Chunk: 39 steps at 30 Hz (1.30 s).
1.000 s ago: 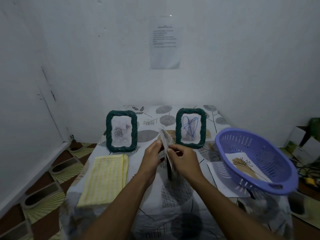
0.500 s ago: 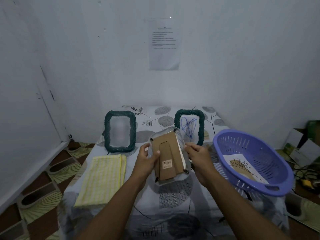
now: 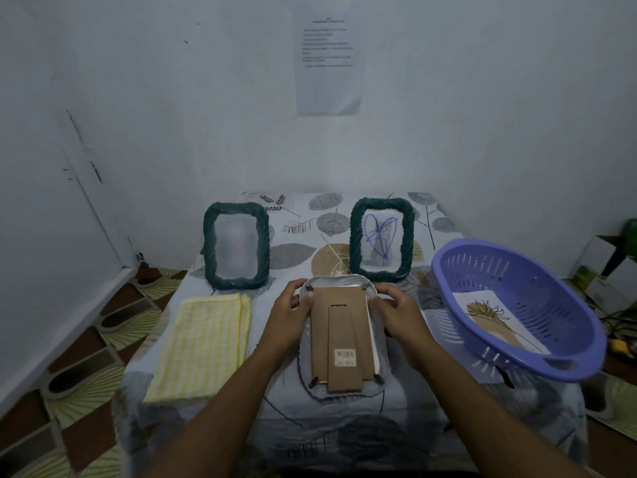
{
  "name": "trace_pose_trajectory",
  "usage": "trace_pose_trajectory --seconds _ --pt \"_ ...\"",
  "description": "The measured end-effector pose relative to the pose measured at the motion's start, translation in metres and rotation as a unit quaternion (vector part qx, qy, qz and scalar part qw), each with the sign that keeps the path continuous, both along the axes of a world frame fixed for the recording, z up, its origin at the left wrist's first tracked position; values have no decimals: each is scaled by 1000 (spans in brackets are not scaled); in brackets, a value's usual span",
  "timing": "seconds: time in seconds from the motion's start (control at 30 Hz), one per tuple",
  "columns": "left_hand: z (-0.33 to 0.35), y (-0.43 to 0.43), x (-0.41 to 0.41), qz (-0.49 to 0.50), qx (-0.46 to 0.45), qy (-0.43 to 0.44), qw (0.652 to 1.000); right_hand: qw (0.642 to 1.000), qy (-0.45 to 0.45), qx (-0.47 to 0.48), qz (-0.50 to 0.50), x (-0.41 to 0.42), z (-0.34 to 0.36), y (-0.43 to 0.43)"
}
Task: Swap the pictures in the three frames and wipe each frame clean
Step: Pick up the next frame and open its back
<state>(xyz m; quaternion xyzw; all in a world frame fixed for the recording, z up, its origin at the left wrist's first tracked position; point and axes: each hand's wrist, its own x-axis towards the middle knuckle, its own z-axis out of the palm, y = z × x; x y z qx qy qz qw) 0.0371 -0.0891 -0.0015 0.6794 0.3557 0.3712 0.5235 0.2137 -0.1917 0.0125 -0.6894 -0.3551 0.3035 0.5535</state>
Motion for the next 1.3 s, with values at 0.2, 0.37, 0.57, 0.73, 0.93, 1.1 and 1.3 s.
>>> trace_pose_trajectory --seconds 0.2,0.37,0.57,0.73,0.93,1.1,1.3 --pt "8 5 8 25 64 11 998 1000 9 26 -6 1 6 7" --pt "7 5 11 44 76 7 996 999 -35 29 -7 -1 7 4" --pt "3 7 13 63 92 25 993 994 -102 21 -38 -8 8 11" --pt "6 5 16 65 87 14 994 990 -119 -3 -81 -14 4 18" --pt "8 -10 8 -4 -41 -31 999 992 -81 19 -93 -11 6 24" --pt "0 -14 0 -24 -57 -72 996 988 -106 7 -116 -6 -5 33" --pt "-17 -2 3 18 -110 -96 989 997 -44 -9 -69 -9 -4 28"
